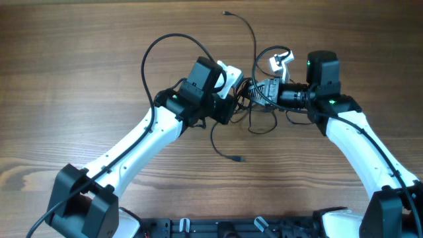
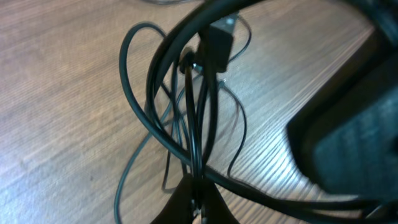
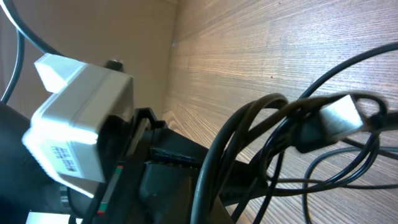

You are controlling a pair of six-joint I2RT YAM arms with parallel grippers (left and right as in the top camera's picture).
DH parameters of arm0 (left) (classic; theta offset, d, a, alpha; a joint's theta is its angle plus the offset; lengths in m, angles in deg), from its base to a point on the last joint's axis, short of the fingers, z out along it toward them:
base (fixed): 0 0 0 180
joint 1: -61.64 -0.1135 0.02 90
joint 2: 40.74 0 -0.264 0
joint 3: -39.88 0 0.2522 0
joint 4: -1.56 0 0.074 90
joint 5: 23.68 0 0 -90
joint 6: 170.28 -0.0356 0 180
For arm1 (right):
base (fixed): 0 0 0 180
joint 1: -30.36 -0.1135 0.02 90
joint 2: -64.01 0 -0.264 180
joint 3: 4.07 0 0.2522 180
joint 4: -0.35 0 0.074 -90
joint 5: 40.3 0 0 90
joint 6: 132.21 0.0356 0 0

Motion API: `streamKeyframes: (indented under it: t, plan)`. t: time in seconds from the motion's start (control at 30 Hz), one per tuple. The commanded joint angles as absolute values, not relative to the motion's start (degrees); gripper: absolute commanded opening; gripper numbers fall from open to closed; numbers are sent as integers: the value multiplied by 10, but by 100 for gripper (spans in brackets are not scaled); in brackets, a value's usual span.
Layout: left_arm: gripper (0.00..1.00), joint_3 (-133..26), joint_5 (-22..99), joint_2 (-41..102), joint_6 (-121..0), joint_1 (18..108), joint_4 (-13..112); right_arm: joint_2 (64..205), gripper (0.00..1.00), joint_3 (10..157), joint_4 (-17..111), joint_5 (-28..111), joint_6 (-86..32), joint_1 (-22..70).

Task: Untangle cables

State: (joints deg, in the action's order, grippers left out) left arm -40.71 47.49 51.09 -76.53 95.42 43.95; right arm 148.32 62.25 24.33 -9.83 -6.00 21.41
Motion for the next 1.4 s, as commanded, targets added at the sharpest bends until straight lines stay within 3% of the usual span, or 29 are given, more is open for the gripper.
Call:
streamKeyframes:
  t: [0.0,0.2,0.4,0.43,0.47,0.53,0.57,0.6,0.67,0.83,1.07,1.13,1.17,1.2,1.23,1.27,1.37]
  plan:
    - [4,-414,516,500,-771,923,485,1489,4,626,292,-44,-58,213]
    - [4,-414,542,423,-775,814,524,1489,4,626,461,272,-60,215]
    - [5,-414,507,403,-764,785,524,1489,4,626,463,267,-82,214]
    - [14,-414,507,403,-754,785,524,1489,4,626,463,267,-81,214]
    - [33,-414,507,403,-751,785,525,1489,4,626,459,258,-83,214]
    - [50,-414,507,403,-750,788,529,1489,4,626,427,182,-137,214]
    - [75,-414,498,403,-747,788,533,1489,4,626,380,54,-211,214]
    - [78,-414,480,406,-747,788,533,1489,4,626,341,-59,-259,214]
    - [79,-414,435,413,-747,789,533,1489,4,626,271,-162,-249,214]
    - [82,-414,350,442,-747,799,514,1489,4,626,225,-225,-237,204]
    - [76,-414,314,486,-747,853,437,1489,8,626,207,-259,-211,202]
    - [63,-414,336,496,-747,863,432,1489,11,626,206,-274,-210,202]
    - [50,-414,367,500,-747,864,434,1489,11,626,207,-276,-209,202]
    - [30,-414,401,505,-747,863,435,1489,11,626,209,-276,-199,202]
    - [19,-414,409,505,-747,861,434,1489,9,626,209,-276,-196,202]
    - [18,-414,409,505,-747,861,432,1489,8,626,209,-281,-196,202]
    - [54,-414,408,505,-747,862,431,1489,4,626,207,-300,-197,202]
